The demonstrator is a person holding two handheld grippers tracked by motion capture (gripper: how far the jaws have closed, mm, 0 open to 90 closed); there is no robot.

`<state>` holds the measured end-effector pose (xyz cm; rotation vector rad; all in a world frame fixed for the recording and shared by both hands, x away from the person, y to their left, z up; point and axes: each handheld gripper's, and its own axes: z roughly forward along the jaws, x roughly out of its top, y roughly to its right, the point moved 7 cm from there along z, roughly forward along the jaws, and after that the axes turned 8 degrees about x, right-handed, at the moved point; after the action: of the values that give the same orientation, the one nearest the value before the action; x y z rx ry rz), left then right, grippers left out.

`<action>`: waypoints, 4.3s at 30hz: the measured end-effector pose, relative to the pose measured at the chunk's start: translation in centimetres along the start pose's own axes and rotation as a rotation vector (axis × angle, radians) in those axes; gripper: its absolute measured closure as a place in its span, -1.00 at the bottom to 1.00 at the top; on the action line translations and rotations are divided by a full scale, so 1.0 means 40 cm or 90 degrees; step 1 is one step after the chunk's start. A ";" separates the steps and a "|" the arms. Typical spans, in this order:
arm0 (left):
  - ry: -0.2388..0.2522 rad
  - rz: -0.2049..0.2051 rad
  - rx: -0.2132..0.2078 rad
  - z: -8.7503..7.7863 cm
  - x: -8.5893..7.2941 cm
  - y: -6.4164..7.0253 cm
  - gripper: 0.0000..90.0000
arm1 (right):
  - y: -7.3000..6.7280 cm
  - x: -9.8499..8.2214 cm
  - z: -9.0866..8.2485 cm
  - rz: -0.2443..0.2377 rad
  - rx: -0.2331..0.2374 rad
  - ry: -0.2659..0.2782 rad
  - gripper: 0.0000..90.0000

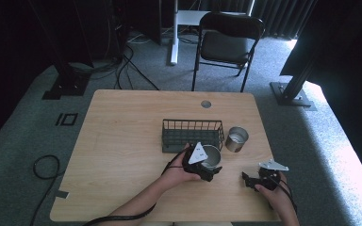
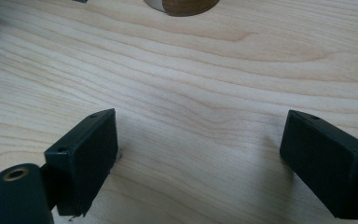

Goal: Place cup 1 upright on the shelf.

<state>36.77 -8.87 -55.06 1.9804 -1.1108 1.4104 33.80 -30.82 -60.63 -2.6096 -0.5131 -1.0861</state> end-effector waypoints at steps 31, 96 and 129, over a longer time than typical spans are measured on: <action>0.015 -0.005 -0.025 -0.035 0.078 0.007 -0.71 | 0.000 0.000 0.000 -0.001 0.000 0.001 -0.76; 0.123 -0.087 0.226 -0.197 0.320 -0.276 -0.71 | 0.000 0.000 0.000 0.000 0.000 0.000 -0.76; 0.078 -0.174 0.354 -0.113 0.135 -0.374 -0.71 | 0.000 0.000 0.000 0.000 0.000 0.000 -0.76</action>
<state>47.34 1.13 -47.18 2.2591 -0.3904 1.7871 33.80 -30.82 -60.63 -2.6096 -0.5128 -1.0861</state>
